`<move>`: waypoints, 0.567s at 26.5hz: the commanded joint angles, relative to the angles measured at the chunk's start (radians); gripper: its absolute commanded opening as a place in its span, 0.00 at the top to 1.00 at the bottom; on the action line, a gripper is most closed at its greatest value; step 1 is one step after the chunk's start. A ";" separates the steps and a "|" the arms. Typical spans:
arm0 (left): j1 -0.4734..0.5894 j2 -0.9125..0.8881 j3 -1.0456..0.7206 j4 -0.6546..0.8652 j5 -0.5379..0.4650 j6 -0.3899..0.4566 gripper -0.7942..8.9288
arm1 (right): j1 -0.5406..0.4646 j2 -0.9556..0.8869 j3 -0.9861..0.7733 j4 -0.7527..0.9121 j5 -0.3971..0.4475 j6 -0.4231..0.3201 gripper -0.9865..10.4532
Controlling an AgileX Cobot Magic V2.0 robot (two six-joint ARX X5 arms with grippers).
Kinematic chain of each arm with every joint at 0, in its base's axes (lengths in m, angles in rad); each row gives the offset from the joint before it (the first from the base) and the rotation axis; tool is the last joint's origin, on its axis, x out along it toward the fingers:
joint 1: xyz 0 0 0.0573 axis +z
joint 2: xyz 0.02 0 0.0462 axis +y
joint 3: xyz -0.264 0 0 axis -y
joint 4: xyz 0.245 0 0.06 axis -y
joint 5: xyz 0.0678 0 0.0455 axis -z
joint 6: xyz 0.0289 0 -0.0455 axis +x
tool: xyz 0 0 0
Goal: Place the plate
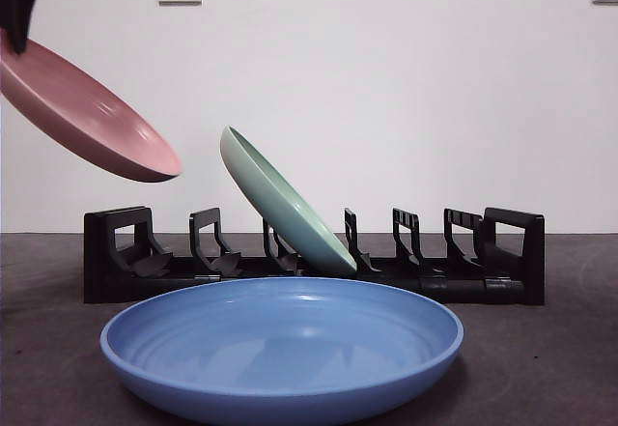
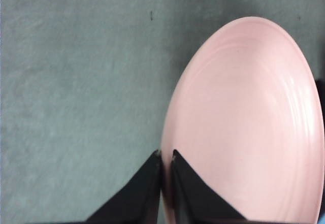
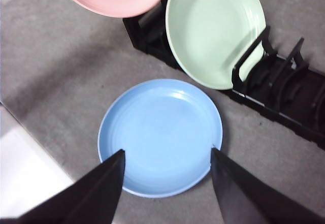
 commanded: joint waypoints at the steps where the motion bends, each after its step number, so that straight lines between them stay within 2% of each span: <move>1: 0.001 -0.050 0.028 -0.027 -0.002 0.011 0.90 | 0.010 0.006 0.014 -0.008 0.005 -0.003 0.68; 8: 0.000 -0.236 -0.090 -0.042 0.010 -0.009 0.90 | 0.010 0.006 0.014 -0.014 0.005 -0.024 0.68; 15: -0.001 -0.494 -0.346 -0.008 0.139 -0.114 0.90 | 0.010 0.006 0.014 -0.013 0.005 -0.043 0.68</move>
